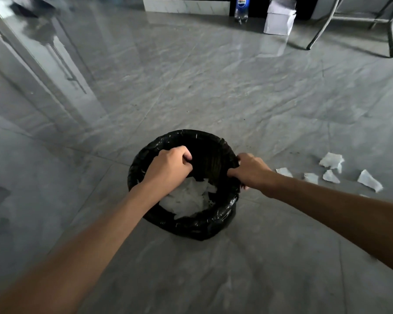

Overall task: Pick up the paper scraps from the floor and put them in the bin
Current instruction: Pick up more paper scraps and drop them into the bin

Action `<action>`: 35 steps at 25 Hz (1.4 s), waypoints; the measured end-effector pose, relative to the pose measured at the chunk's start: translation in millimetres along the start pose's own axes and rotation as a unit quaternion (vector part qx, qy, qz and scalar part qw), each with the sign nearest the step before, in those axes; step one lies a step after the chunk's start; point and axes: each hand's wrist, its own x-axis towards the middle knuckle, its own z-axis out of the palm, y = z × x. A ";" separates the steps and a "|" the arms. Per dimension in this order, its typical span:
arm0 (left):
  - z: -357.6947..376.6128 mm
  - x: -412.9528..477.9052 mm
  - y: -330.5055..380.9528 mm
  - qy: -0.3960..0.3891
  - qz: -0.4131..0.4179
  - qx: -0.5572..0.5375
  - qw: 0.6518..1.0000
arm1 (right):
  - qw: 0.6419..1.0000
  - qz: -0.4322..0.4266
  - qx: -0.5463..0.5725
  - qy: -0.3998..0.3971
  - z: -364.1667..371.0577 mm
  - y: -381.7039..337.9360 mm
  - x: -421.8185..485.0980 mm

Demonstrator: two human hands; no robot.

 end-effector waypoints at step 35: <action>257.1 2.3 262.2 -0.276 0.072 0.184 0.941 | 0.960 -0.092 -0.262 0.034 -110.0 357.9 21.4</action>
